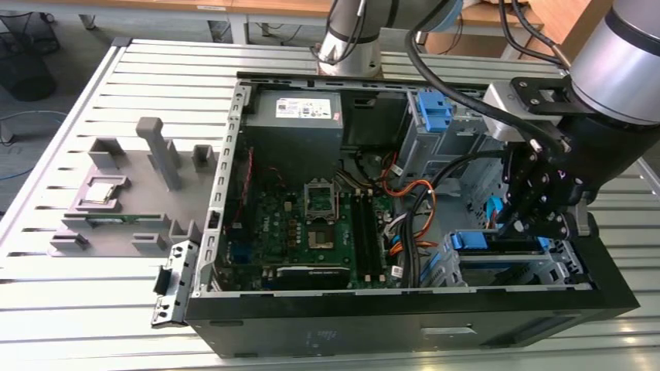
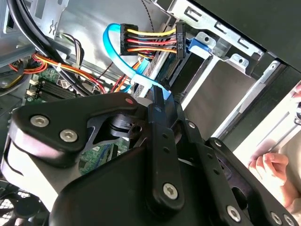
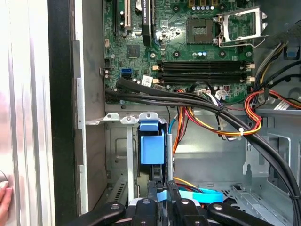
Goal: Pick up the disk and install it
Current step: 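Insert the first disk wire, then insert the second disk wire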
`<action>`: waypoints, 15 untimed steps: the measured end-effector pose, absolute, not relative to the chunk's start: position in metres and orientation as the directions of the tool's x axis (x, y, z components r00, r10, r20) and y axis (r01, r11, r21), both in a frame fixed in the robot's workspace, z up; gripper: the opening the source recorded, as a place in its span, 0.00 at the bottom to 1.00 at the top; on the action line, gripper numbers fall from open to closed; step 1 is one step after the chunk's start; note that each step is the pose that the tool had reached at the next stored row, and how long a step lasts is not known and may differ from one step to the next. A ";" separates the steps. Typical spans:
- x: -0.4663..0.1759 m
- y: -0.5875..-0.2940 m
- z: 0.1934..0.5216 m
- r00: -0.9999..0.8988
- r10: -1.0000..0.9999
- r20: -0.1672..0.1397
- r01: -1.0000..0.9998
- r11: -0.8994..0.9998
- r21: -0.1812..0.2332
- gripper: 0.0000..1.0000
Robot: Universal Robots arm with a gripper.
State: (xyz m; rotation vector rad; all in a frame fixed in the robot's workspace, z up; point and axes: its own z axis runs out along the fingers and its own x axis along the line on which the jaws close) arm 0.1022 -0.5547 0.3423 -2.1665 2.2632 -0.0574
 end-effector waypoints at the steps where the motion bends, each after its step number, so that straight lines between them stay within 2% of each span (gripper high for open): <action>1: 0.102 -0.555 0.343 -0.044 -0.999 0.020 -0.999 0.043 -0.032 0.23; 15: 0.102 -0.555 0.344 -0.044 -0.999 0.018 -0.999 0.043 -0.032 0.23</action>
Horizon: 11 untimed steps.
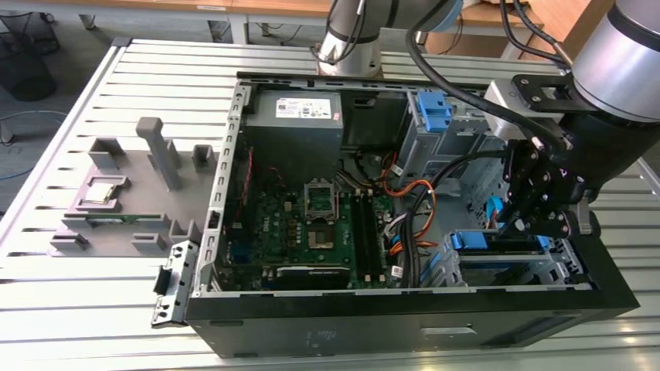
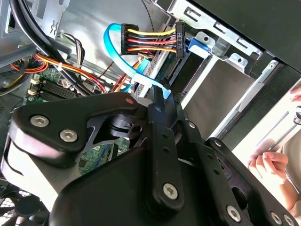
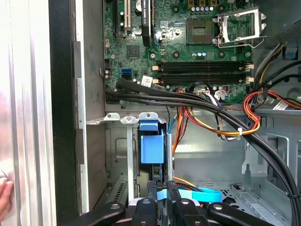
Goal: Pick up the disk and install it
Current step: 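Insert the second disk wire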
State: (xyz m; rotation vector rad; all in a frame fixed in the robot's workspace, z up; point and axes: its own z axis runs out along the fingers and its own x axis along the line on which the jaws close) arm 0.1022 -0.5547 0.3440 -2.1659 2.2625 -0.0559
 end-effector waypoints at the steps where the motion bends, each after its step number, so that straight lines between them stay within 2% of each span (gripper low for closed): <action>1: 0.102 -0.555 0.344 -0.044 -0.999 0.018 -0.999 0.043 -0.032 0.23; 11: 0.103 -0.555 0.353 -0.044 -0.999 0.016 -0.999 0.043 -0.032 0.23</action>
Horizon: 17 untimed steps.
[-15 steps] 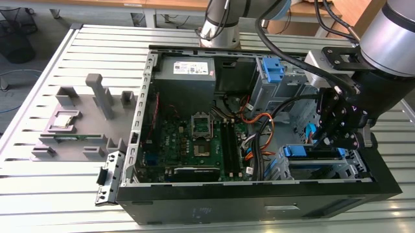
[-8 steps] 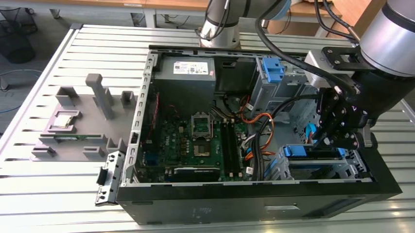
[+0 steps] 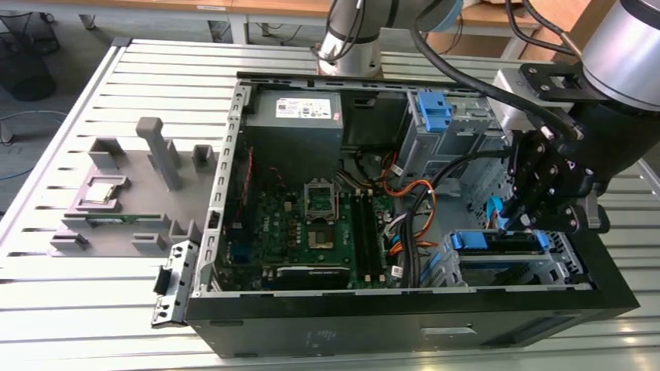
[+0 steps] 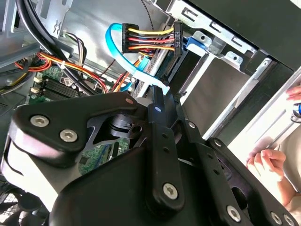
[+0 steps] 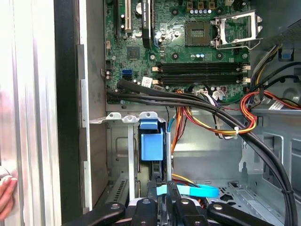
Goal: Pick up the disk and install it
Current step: 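Insert the second disk wire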
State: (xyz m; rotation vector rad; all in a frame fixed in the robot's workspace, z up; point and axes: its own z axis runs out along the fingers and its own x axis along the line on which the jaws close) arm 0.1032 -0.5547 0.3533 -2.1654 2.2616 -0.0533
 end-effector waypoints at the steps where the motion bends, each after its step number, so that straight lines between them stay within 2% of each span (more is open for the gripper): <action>1: 0.104 -0.555 0.353 -0.044 -0.999 0.016 -0.999 0.043 -0.032 0.23; 17: 0.132 -0.555 0.353 -0.017 -1.000 0.016 -0.999 0.016 -0.032 0.23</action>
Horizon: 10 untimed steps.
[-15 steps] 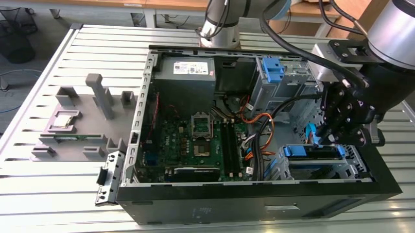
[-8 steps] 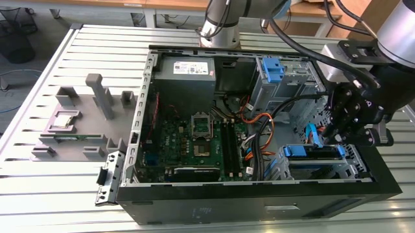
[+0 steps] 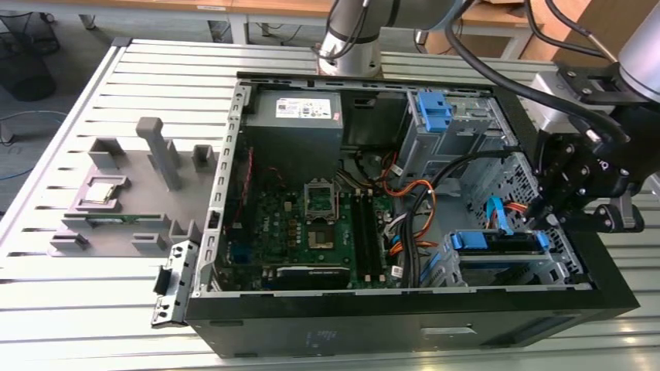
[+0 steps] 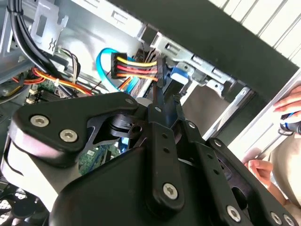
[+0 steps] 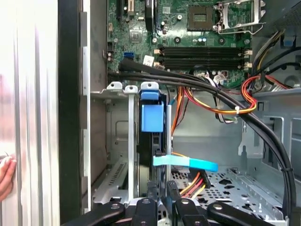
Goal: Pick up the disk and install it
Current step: 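Insert the second disk wire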
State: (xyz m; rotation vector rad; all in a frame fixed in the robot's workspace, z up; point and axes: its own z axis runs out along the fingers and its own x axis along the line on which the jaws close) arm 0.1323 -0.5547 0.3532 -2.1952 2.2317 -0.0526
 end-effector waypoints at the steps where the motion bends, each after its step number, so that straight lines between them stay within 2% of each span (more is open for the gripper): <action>1: 0.134 -0.555 0.353 -0.015 -1.000 0.016 -0.999 0.015 -0.032 0.23; 10: 0.142 -0.555 0.352 0.037 -0.999 0.016 -0.999 -0.038 -0.031 0.23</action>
